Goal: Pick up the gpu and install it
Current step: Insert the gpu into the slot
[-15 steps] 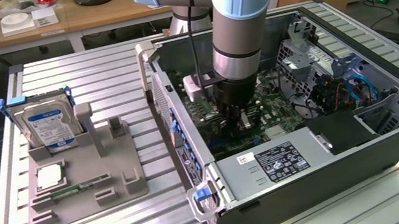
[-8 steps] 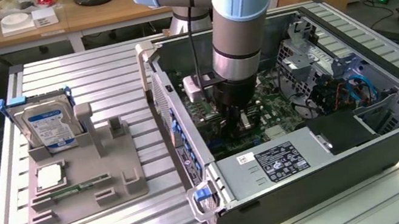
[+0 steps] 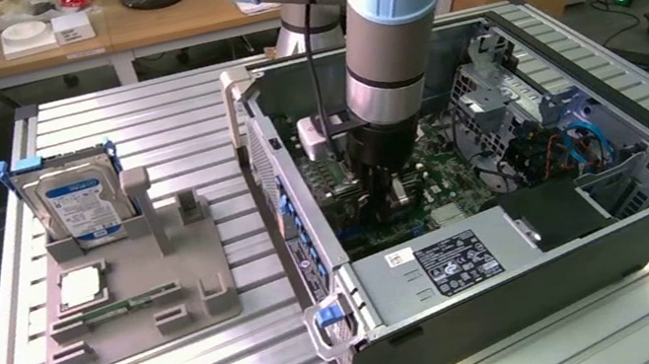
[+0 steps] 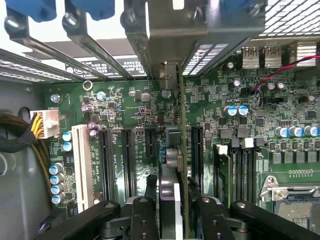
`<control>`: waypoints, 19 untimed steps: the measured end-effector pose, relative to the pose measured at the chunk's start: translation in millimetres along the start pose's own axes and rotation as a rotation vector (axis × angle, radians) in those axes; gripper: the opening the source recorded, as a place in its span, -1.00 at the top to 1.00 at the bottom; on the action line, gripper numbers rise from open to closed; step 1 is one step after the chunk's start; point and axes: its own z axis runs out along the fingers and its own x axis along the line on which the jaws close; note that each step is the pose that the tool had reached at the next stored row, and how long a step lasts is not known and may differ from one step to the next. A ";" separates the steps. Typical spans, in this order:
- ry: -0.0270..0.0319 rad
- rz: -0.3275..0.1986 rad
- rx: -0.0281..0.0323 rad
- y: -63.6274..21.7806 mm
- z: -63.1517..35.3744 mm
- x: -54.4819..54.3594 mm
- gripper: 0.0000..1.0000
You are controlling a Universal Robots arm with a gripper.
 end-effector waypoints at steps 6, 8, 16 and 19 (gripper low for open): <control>-0.0002 0.000 0.0003 -0.3 -13.6 0.2 0.29; -0.0002 0.000 0.0005 -0.3 -16.8 0.2 0.29; -0.0002 0.000 0.0011 -0.7 -42.3 0.5 0.29; -0.0003 0.000 0.0012 -1.1 -55.1 0.6 0.29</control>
